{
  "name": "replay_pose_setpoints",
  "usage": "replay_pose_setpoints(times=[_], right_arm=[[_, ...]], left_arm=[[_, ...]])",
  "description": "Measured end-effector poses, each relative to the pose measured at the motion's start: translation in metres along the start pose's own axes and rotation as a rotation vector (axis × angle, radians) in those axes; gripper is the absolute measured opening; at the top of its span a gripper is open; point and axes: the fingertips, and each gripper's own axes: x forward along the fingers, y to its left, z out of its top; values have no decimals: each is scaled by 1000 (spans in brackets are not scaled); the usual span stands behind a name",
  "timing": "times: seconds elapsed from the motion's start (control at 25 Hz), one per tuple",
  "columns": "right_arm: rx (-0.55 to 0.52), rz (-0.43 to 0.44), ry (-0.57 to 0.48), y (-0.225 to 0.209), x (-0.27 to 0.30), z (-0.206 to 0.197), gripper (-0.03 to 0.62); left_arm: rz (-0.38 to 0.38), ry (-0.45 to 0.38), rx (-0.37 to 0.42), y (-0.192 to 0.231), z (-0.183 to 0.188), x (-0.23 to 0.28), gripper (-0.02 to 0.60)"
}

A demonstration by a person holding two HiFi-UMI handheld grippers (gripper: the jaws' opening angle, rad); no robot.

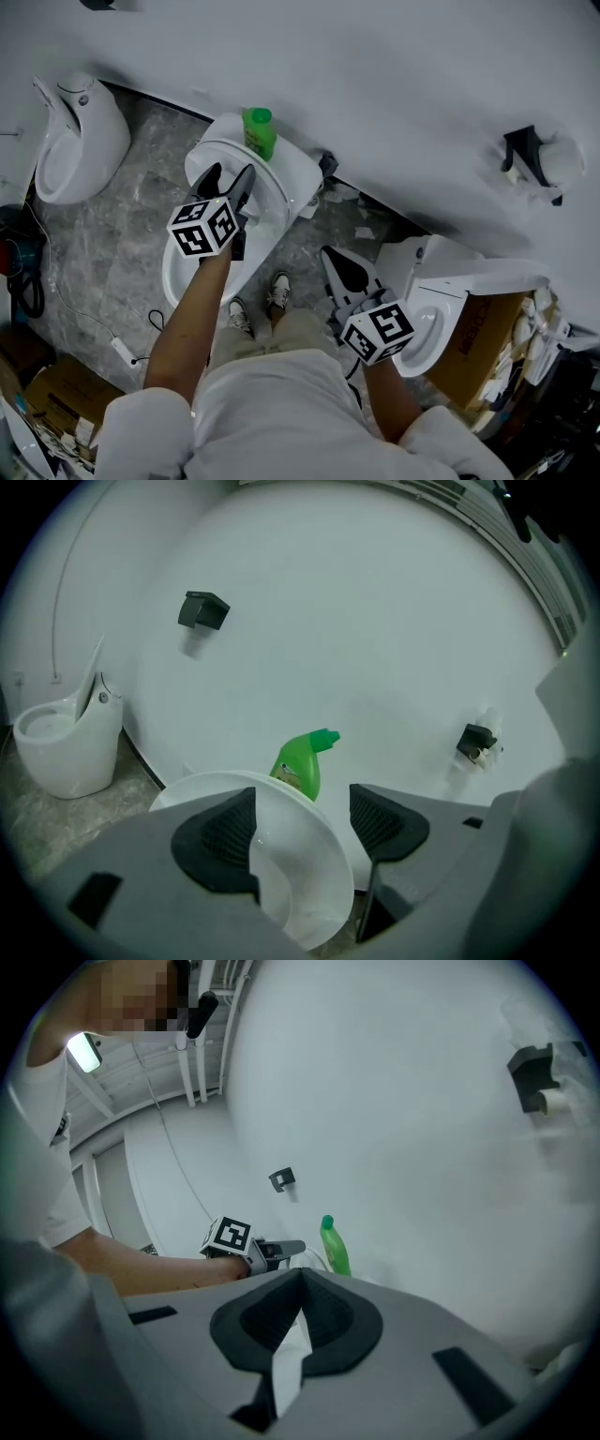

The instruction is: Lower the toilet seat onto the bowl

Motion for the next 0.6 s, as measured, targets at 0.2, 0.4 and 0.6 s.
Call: replay_pose_setpoints(times=[0.2,0.4,0.6], right_arm=[[18,13,-7,-16,0,2,-2],[46,20,-18,-32,-1,3,-2],[52,22,-27,-35,-5,0,-2]], left_arm=[[53,28,11,5,-3,17,310],[92,53,-10,1,-11,31,284],[149,75,-69,7,-21,37,253]])
